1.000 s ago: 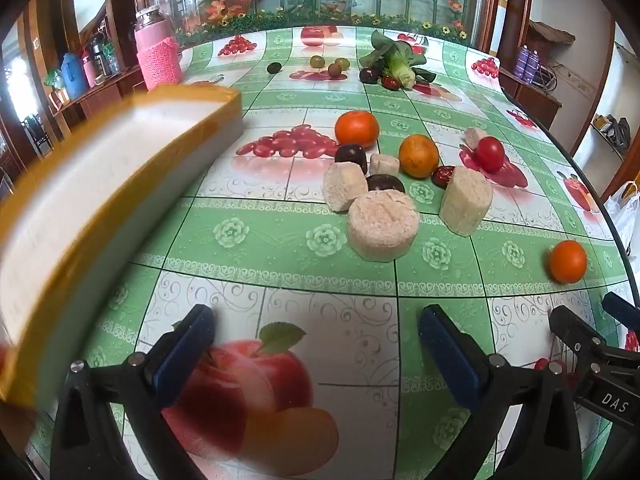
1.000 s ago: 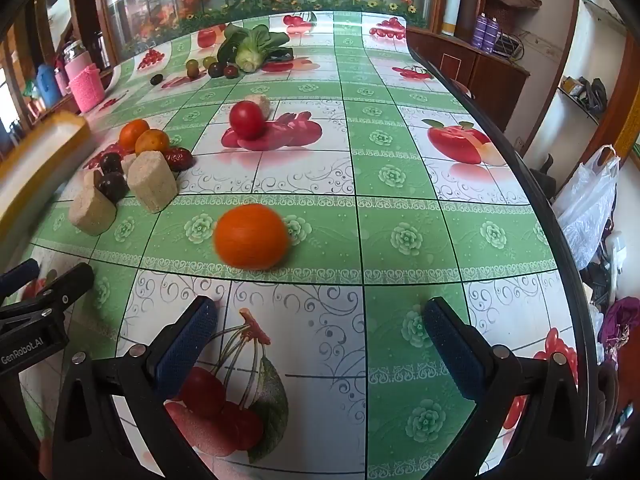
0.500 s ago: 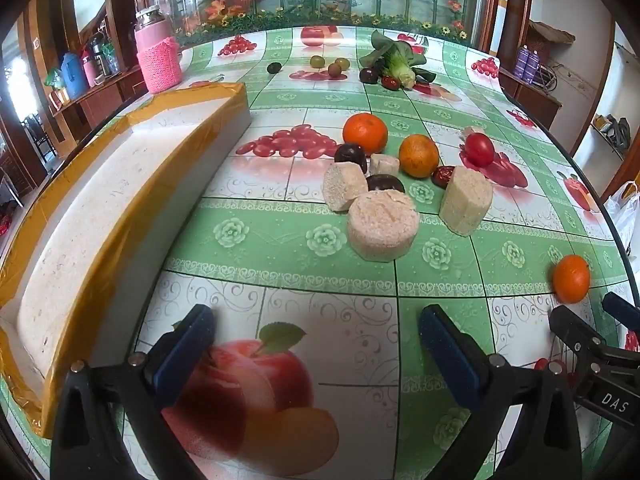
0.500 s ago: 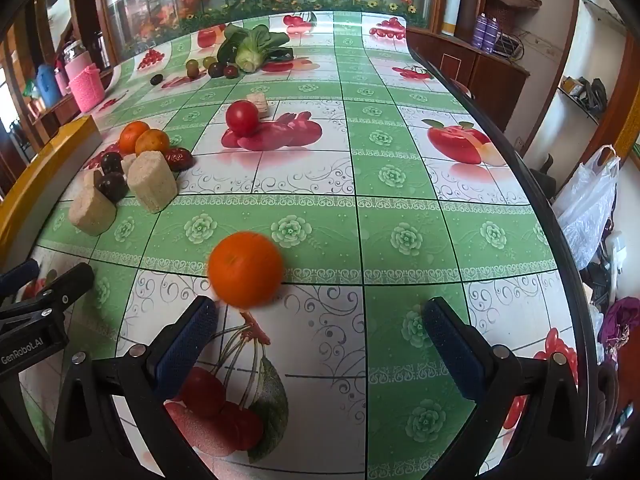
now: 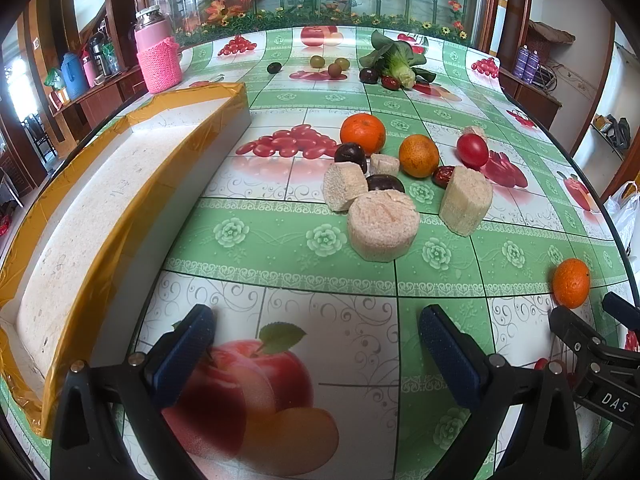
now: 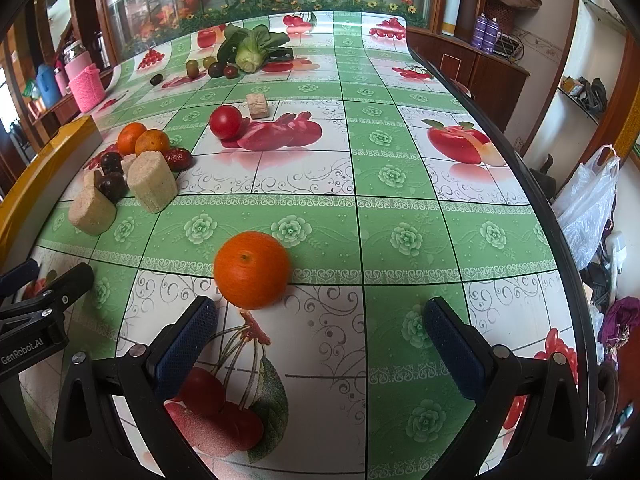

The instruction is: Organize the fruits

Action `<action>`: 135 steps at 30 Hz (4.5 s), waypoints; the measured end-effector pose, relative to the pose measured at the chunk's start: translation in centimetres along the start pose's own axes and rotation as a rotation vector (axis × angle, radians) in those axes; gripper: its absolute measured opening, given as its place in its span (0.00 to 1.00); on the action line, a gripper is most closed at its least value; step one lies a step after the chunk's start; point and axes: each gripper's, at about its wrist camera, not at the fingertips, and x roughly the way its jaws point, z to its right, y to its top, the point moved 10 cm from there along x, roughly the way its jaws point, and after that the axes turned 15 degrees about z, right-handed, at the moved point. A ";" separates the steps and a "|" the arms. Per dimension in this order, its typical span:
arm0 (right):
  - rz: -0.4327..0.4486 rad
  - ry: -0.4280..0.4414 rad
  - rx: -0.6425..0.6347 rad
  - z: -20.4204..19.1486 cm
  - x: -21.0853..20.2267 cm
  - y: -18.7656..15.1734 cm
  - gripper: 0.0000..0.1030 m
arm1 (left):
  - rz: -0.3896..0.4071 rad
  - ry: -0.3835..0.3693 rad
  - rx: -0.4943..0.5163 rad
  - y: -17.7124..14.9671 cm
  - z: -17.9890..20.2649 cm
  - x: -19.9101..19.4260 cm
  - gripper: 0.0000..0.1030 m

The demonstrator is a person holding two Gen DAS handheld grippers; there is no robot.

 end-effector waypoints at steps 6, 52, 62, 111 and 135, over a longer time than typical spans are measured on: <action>0.000 0.000 0.000 0.0 0.0 0.0 1.00 | 0.000 0.000 0.000 0.0 0.0 0.0 1.00; -0.048 0.060 -0.018 -0.5 -1.8 0.4 1.00 | -0.033 -0.014 0.015 -0.5 0.0 -0.4 1.00; 0.061 0.072 -0.103 -1.5 -4.7 2.8 1.00 | -0.004 0.011 0.053 0.4 -0.1 -1.7 1.00; 0.147 0.087 -0.092 -4.8 -10.0 4.6 1.00 | 0.252 -0.013 -0.077 6.6 -6.3 -9.6 1.00; 0.114 0.073 -0.076 -2.2 -7.6 4.2 1.00 | 0.219 0.017 -0.011 6.1 -5.8 -8.5 1.00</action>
